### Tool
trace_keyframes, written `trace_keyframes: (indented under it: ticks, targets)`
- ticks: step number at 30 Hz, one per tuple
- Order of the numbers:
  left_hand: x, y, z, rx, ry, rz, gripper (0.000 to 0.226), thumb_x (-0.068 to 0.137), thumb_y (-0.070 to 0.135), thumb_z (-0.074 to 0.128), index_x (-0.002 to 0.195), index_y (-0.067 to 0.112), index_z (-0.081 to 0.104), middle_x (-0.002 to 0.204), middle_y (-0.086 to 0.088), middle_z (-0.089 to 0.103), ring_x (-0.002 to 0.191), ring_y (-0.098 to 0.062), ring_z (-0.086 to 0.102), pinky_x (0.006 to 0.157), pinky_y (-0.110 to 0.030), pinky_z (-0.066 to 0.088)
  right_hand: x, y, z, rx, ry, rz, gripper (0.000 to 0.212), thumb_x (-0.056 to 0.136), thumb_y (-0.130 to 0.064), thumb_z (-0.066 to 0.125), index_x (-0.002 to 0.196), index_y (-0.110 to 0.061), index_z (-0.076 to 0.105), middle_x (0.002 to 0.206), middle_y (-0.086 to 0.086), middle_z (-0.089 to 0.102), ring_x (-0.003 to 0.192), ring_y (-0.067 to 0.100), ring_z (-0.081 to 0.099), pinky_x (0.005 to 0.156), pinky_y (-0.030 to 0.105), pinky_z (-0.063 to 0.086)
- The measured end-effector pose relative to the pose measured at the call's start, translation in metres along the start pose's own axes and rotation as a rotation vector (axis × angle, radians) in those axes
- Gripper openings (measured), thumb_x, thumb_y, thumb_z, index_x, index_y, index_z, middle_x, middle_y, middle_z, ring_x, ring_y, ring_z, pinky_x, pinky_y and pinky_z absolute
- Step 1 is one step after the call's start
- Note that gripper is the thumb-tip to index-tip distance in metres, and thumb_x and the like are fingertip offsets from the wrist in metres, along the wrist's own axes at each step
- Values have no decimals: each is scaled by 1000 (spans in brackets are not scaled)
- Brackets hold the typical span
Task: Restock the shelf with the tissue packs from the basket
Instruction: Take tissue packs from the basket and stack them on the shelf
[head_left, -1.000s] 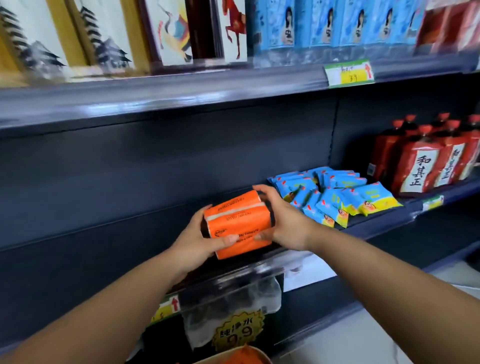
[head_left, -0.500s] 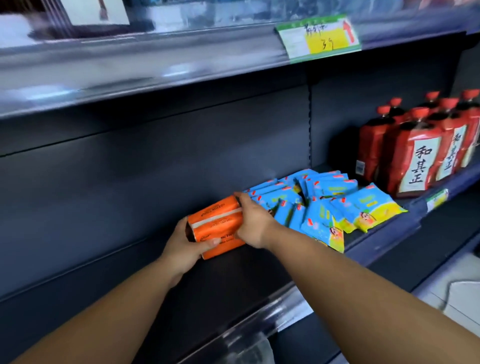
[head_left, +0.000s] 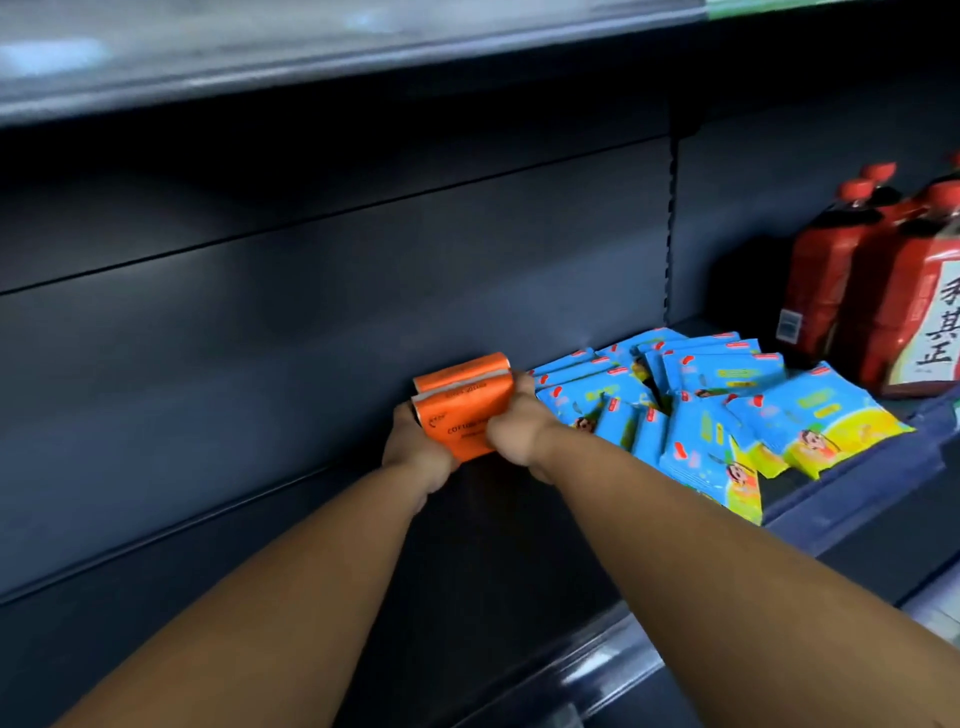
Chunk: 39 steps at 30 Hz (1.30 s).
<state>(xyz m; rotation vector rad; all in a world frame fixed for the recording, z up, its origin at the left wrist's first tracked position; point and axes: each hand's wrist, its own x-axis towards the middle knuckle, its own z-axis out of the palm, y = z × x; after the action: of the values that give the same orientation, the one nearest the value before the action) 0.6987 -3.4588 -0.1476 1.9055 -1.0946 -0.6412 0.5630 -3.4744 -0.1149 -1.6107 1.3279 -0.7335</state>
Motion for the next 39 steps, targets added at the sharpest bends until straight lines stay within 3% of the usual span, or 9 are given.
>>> trace_keyframes:
  ticks: [5, 9, 15, 21, 23, 26, 30, 35, 39]
  targets:
    - [4, 6, 12, 45, 51, -78, 54, 77, 18, 66, 122, 20, 37, 107, -10, 64, 87, -24, 62, 65, -31, 49, 13, -1, -3, 6, 10, -14, 79, 85, -3, 41, 153, -24, 7, 136, 8, 48, 127, 28, 48, 107, 38, 39]
    - [10, 12, 18, 160, 58, -83, 48, 81, 21, 67, 122, 17, 42, 120, -12, 57, 104, -29, 59, 83, -39, 51, 22, -2, -8, 5, 0, -7, 51, 90, -2, 38, 139, -14, 33, 128, 10, 55, 114, 22, 51, 91, 29, 40]
    - [22, 12, 21, 236, 82, -62, 49, 86, 17, 68, 126, 11, 41, 129, -13, 55, 114, -31, 57, 97, -41, 48, 34, -12, -15, -140, -15, -2, 41, 96, -8, 40, 136, -6, 33, 132, 16, 51, 122, 28, 49, 90, 28, 36]
    - [20, 11, 23, 164, 114, -59, 54, 73, 23, 76, 117, 14, 47, 118, -10, 61, 103, -29, 62, 84, -40, 54, 45, -6, -10, -161, -2, 28, 25, 91, -9, 45, 109, -13, 27, 93, 6, 48, 94, 25, 49, 78, 32, 37]
    - [15, 12, 22, 92, 102, -60, 70, 63, 28, 85, 120, 16, 46, 117, -8, 61, 102, -27, 63, 78, -38, 55, 46, -4, -9, -173, 13, 7, 34, 88, -7, 48, 115, -12, 28, 110, 10, 48, 104, 27, 50, 84, 31, 40]
    - [8, 13, 21, -17, 89, -102, 104, 51, 35, 92, 136, 19, 34, 129, -8, 54, 115, -27, 57, 97, -44, 50, 41, -1, -7, -142, 58, -70, 73, 83, -1, 53, 145, -11, 15, 151, 12, 20, 132, 30, 39, 101, 29, 34]
    - [-7, 17, 10, -12, 60, -143, 114, 57, 30, 91, 146, 16, 22, 141, -12, 44, 126, -28, 48, 104, -37, 43, 28, -7, -9, -194, 58, -118, 92, 82, -1, 57, 153, -10, -2, 160, 13, -3, 147, 27, 17, 115, 27, 18]
    - [-55, 21, -34, 141, -10, -120, 113, 68, 30, 86, 152, 18, 13, 150, -12, 31, 134, -28, 39, 100, -29, 36, -11, -13, -19, -294, 192, -273, 75, 76, 0, 59, 143, -7, 27, 145, 19, 22, 127, 38, 41, 110, 36, 32]
    - [-105, 6, -88, 8, -95, -160, 95, 68, 23, 87, 144, 20, 31, 140, -7, 42, 123, -23, 49, 102, -37, 46, -63, -10, -22, -281, 223, -403, 55, 74, 1, 61, 126, -7, 45, 129, 18, 38, 115, 34, 46, 104, 32, 35]
